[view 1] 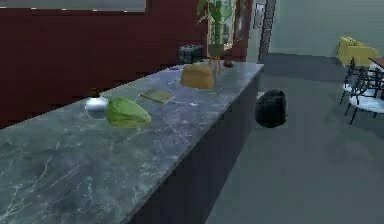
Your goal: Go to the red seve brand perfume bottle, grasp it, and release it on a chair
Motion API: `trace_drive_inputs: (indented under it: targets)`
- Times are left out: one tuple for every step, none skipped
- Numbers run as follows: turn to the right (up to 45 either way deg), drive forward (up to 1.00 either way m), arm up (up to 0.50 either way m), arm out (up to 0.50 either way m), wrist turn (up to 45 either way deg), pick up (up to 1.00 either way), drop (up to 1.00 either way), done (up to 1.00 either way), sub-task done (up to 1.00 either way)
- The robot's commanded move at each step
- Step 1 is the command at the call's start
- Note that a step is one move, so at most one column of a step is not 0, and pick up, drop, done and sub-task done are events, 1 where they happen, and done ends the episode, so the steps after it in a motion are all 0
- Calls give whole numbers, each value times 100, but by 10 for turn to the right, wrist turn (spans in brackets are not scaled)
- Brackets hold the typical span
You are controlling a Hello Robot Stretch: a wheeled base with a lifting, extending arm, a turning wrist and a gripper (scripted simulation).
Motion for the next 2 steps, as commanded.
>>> trace_drive_inputs:
  targets:
    - [450, 0, 0, 0, 0, 0, 0, 0, 0]
    - [240, 0, 0, 0, 0, 0, 0, 0, 0]
